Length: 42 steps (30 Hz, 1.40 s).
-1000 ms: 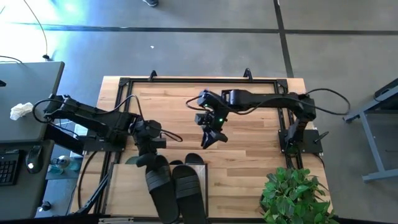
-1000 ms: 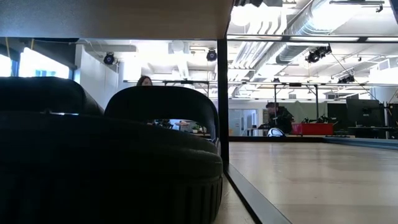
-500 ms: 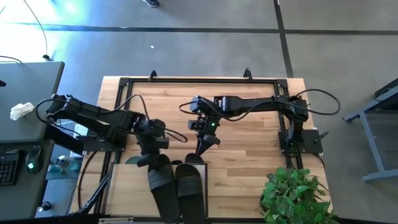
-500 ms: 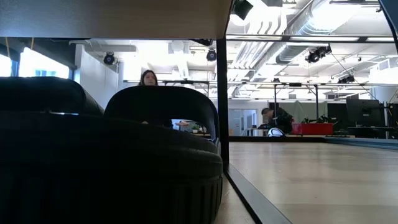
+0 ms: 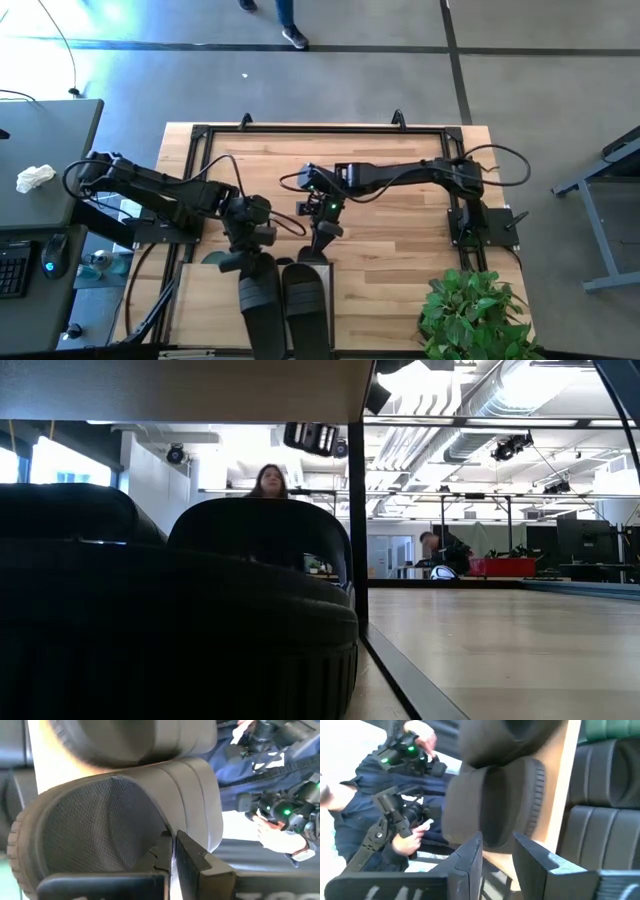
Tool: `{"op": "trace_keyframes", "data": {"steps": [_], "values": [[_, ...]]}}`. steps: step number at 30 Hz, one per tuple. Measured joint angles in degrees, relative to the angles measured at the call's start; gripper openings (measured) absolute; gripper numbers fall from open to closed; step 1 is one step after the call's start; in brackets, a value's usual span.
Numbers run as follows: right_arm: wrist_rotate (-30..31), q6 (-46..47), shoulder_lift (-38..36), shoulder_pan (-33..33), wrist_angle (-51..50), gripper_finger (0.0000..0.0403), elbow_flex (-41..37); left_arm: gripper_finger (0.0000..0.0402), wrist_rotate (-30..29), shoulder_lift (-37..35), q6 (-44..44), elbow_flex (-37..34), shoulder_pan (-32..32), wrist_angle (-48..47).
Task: Pick and place slides into the shelf
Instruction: Adjust the black slipper on the shelf
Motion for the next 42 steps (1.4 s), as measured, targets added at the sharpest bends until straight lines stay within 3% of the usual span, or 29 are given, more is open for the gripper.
{"op": "trace_keyframes", "data": {"steps": [5,23,42], "values": [[0.66,-1.11,0.67,0.00,-0.20,0.0094,0.00,0.0000,-0.78,1.38,2.05,3.17,0.02,-0.69],[4.58,-1.31,0.63,-1.72,-2.22,0.0094,0.00,0.0000,5.32,9.96,9.82,10.09,0.04,-7.33],[8.59,-4.28,-1.07,-3.96,-3.14,0.0094,0.00,0.0000,7.60,11.81,12.30,10.52,0.07,-9.22]]}}
